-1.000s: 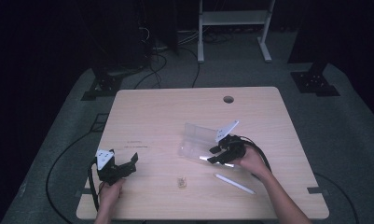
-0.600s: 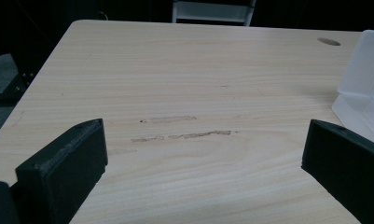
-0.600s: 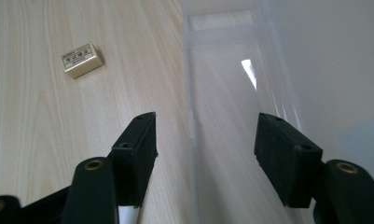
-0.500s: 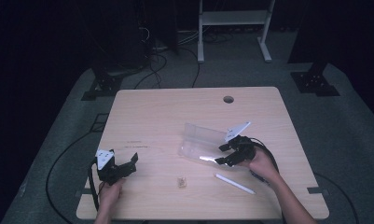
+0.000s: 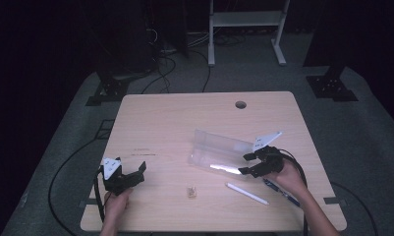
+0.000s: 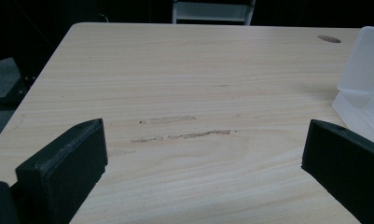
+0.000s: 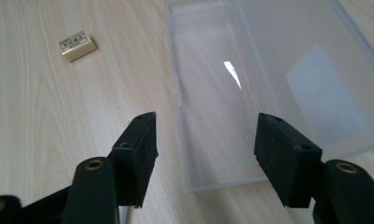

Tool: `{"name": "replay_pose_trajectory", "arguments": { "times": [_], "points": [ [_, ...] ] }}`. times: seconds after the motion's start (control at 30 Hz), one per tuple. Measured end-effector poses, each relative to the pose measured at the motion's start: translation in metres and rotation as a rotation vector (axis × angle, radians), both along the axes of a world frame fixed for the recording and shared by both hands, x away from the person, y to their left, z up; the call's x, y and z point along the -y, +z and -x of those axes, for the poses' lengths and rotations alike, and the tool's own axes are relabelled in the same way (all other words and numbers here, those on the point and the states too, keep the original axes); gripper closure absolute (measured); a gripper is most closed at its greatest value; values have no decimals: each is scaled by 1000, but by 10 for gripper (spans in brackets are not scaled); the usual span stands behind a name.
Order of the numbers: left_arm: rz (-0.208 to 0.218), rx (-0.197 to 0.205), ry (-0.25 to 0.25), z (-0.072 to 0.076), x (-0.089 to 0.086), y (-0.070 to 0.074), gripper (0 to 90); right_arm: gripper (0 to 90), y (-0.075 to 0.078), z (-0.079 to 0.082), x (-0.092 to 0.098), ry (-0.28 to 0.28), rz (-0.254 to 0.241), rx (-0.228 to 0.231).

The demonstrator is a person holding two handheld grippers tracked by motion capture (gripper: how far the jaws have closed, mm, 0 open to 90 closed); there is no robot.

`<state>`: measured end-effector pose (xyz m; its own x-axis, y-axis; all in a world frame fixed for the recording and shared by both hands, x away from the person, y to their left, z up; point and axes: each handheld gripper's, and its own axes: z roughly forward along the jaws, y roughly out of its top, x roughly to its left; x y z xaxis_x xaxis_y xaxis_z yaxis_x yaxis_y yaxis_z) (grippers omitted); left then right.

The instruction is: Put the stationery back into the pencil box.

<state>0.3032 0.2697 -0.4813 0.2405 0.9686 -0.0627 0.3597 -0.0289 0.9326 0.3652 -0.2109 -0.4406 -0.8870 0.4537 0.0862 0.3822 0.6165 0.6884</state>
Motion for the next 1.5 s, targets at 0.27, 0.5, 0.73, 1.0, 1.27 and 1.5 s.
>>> {"name": "replay_pose_trajectory", "arguments": {
  "times": [0.27,0.5,0.73,1.0,1.27,1.5],
  "points": [
    [-4,-2,2,-1,1,0,0,382,2,12,18,-23,-3,14],
    [-3,-3,3,-1,0,0,0,384,-3,21,31,-55,-1,16],
    [-4,-4,4,-1,1,0,0,399,-7,30,39,-61,8,15],
    [-8,-2,7,-1,1,0,0,426,-11,41,52,-82,15,10],
    [-6,-2,8,-1,1,0,0,457,-17,49,65,-105,28,-1],
    [-8,-2,9,0,1,0,0,505,-21,57,77,-126,37,-3]
  ]
}}
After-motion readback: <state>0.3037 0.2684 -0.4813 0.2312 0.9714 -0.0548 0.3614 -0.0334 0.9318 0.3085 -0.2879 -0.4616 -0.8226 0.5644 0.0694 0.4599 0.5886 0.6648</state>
